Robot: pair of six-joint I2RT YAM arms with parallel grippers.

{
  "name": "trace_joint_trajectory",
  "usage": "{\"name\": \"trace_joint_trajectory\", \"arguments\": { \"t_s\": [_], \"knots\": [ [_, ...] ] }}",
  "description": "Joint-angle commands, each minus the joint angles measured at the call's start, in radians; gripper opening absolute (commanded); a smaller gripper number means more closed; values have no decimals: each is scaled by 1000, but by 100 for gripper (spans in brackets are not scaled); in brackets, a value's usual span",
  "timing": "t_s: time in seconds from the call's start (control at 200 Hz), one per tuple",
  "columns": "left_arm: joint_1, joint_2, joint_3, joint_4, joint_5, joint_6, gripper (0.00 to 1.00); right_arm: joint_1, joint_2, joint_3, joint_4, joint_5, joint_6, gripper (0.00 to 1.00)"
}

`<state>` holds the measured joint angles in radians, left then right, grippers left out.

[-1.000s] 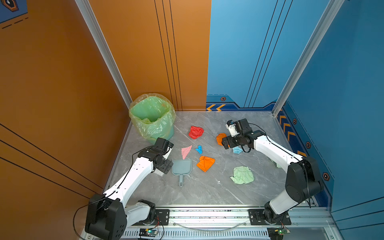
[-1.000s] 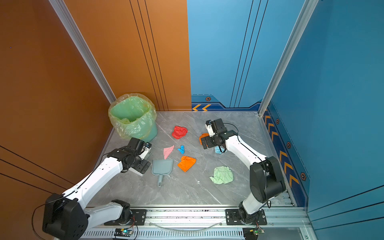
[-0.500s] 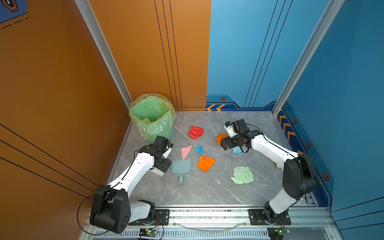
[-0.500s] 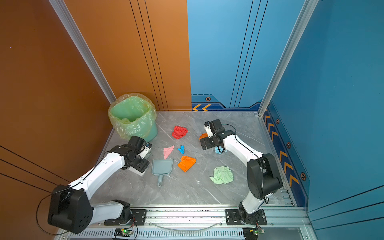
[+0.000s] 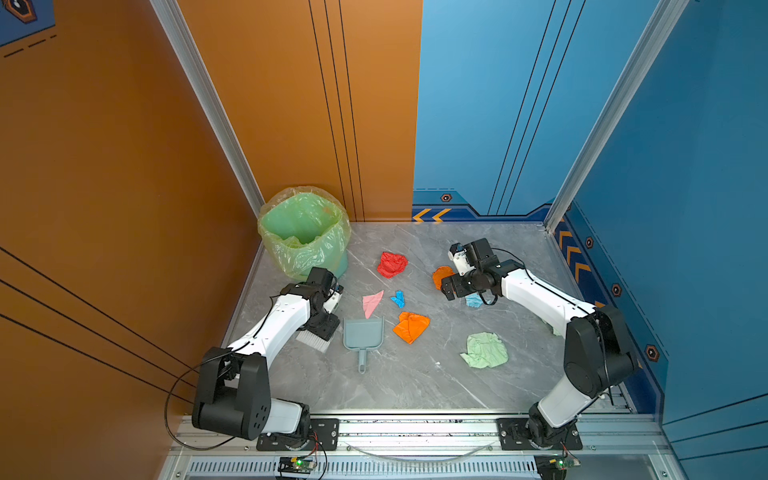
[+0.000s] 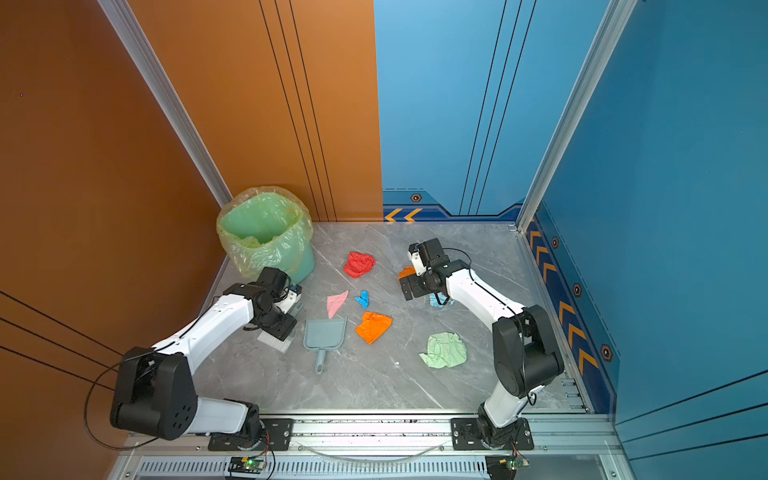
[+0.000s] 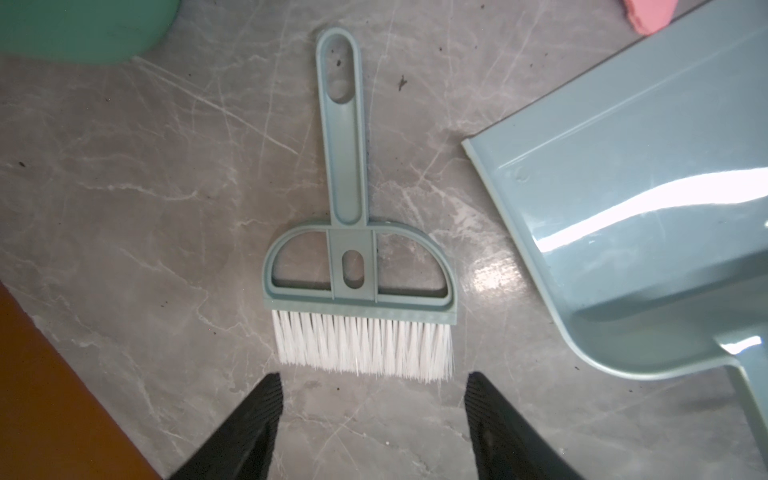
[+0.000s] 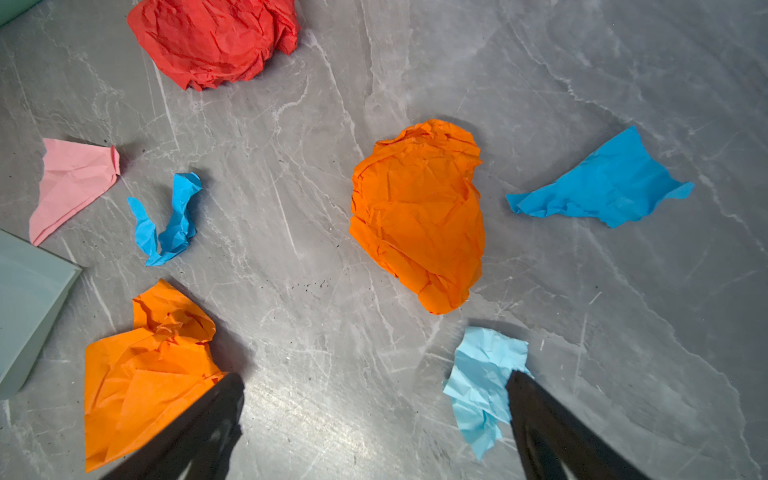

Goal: Sweep away the paper scraps from the table
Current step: 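Move left gripper over the green brush while right gripper reaches toward orange scrap, then lower the left gripper and close it on the brush handle while the right gripper hovers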

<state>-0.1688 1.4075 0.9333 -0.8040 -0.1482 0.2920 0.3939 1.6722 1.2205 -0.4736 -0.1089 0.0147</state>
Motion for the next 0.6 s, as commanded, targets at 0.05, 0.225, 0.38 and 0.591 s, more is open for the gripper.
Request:
{"name": "trace_joint_trajectory", "arguments": {
  "t_s": [0.05,0.225,0.38,0.591],
  "knots": [
    [15,23,30,-14,24,17,69,6,30,34,-52,0,-5,100],
    [21,45,35,-12,17,16,67,6,37,35,-53,-2,-6,100],
    [25,57,39,-4,29,15,64,6,35,36,-54,-3,-7,100],
    [35,71,39,0,27,16,63,6,37,36,-59,0,-11,100]
  ]
}}
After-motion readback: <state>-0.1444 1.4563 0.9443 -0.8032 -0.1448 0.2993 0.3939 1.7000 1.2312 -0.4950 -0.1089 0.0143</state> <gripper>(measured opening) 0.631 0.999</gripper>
